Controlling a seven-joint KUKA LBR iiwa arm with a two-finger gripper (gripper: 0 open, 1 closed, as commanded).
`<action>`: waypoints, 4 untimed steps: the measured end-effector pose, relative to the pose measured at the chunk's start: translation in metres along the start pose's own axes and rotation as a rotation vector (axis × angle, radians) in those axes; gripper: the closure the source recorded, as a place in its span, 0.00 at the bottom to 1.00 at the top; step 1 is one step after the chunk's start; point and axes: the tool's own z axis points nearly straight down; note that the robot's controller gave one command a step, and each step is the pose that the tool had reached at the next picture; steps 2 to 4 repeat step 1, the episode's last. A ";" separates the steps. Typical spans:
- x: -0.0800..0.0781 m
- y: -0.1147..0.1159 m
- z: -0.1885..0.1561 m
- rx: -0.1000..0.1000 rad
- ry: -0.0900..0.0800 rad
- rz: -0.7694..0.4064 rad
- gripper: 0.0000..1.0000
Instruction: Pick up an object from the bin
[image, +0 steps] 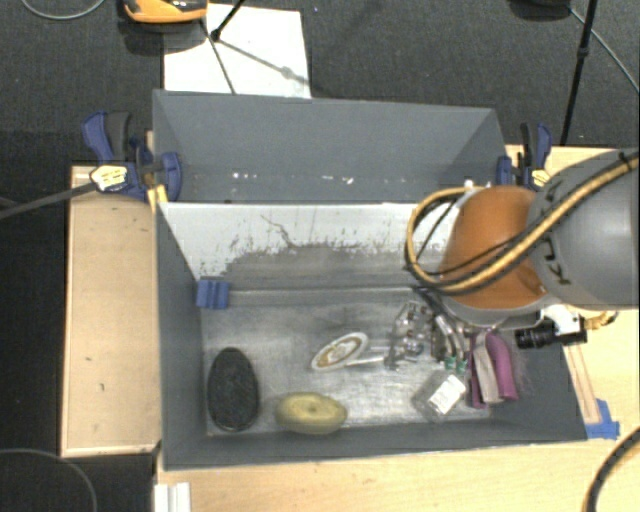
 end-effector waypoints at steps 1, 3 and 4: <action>-0.002 0.001 -0.070 0.000 -0.002 -0.007 1.00; -0.002 0.001 -0.070 0.000 -0.002 -0.007 1.00; -0.002 0.001 -0.070 0.000 -0.002 -0.007 1.00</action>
Offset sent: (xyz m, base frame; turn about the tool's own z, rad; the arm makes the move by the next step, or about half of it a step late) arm -0.0002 -0.0001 0.0657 0.0000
